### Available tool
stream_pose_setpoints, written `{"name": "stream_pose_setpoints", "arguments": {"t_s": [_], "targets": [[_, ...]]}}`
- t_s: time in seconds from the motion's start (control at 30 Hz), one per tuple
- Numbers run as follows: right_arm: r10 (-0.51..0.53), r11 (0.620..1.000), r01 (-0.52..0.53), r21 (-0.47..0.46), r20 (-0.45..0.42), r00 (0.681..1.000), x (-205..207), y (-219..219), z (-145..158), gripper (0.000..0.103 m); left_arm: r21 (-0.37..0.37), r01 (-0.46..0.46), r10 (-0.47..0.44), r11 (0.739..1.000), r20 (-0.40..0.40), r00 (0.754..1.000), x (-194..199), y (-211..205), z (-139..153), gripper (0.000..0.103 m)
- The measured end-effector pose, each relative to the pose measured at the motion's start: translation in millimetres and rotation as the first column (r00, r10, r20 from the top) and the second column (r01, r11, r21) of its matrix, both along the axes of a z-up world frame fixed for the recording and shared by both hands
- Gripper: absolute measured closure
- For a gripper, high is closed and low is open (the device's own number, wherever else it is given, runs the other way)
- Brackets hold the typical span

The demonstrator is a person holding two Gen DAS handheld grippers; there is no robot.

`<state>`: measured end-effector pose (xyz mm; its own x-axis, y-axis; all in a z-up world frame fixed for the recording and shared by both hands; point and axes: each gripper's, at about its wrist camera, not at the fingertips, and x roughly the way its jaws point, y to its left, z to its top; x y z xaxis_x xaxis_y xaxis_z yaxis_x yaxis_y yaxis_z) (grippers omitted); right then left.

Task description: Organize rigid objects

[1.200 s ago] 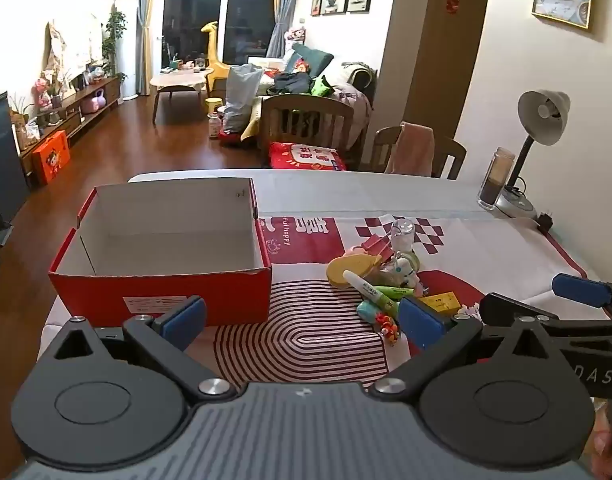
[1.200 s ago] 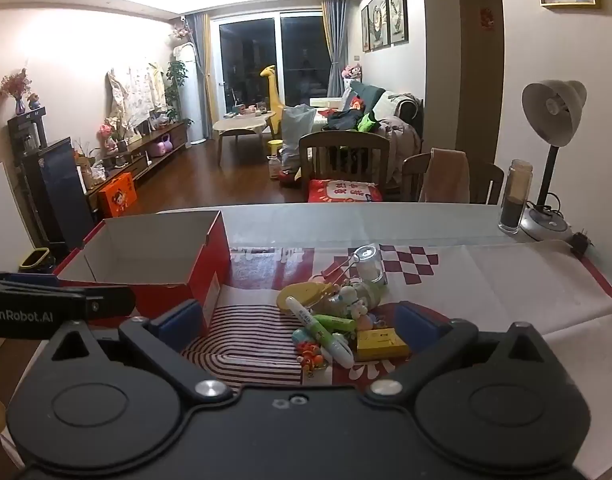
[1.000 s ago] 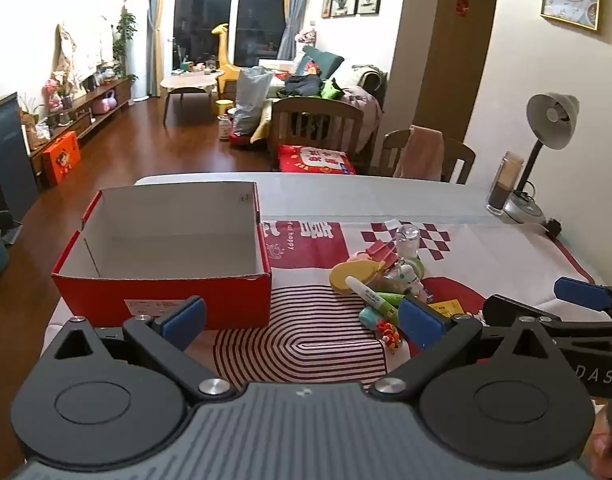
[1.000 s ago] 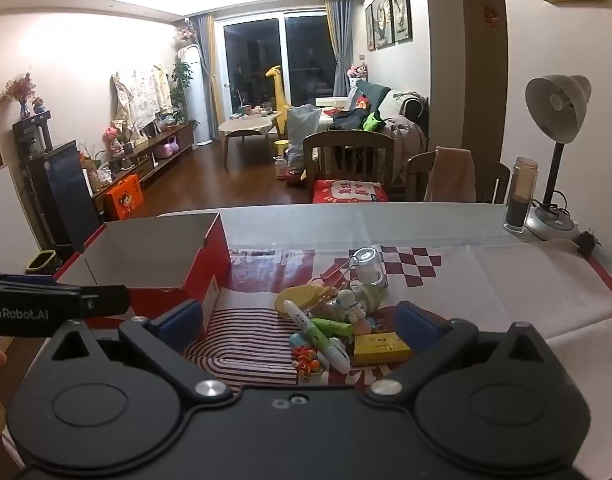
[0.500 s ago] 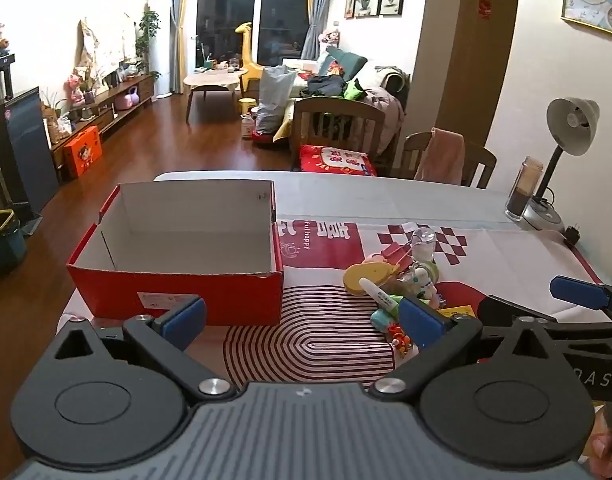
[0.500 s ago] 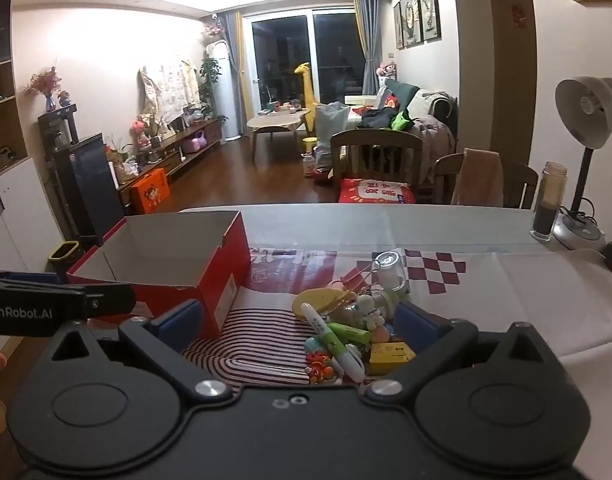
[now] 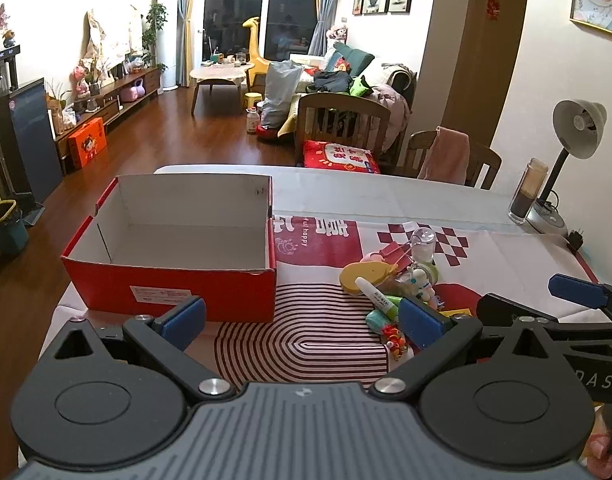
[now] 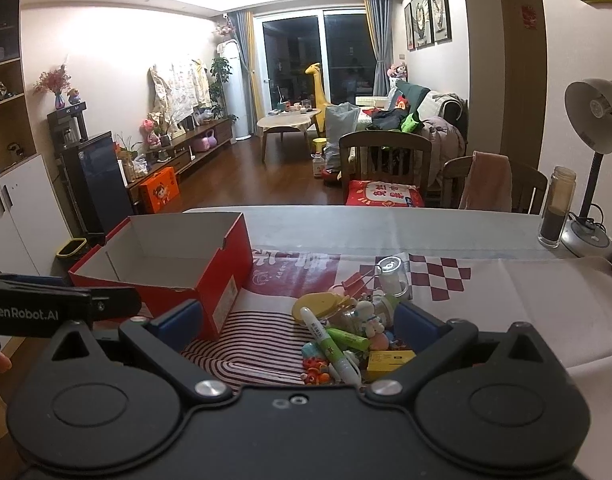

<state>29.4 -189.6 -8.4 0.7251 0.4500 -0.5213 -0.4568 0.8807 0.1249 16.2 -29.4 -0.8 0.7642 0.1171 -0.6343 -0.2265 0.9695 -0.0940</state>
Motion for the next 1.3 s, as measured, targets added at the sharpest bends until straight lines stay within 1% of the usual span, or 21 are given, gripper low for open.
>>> {"name": "stream_pose_setpoints", "arguments": {"t_s": [0.33,0.53,0.8,0.93,1.07,1.3], "targets": [[-0.008,1.000,0.008,0.005,0.005,1.000,9.5,-19.4,1.7,0.001,-0.020,0.017,-0.016,1.000,0.008,1.000,10.7,-12.2,-0.3,0.000],[-0.010,1.000,0.010,0.012,0.010,1.000,12.8,-25.9,1.4,0.001,-0.009,0.024,-0.024,1.000,0.015,1.000,17.3,-23.0,2.0,0.000],[-0.018,1.000,0.018,0.016,0.019,1.000,25.1,-46.2,2.6,0.002,-0.011,0.031,-0.031,0.999,0.042,0.999,25.4,-33.6,5.6,0.000],[-0.029,1.000,0.029,0.013,0.003,1.000,31.7,-52.7,0.3,0.003,-0.019,0.023,-0.023,1.000,0.036,0.999,29.3,-37.6,4.4,0.000],[-0.026,1.000,0.026,0.006,0.005,1.000,34.6,-55.6,-0.4,0.003,-0.029,0.008,-0.007,1.000,0.031,1.000,33.6,-40.1,3.1,0.000],[-0.014,1.000,0.014,-0.004,-0.006,1.000,46.6,-64.4,-4.4,0.003,-0.016,0.014,-0.014,1.000,0.019,1.000,44.8,-48.8,1.3,0.000]]}}
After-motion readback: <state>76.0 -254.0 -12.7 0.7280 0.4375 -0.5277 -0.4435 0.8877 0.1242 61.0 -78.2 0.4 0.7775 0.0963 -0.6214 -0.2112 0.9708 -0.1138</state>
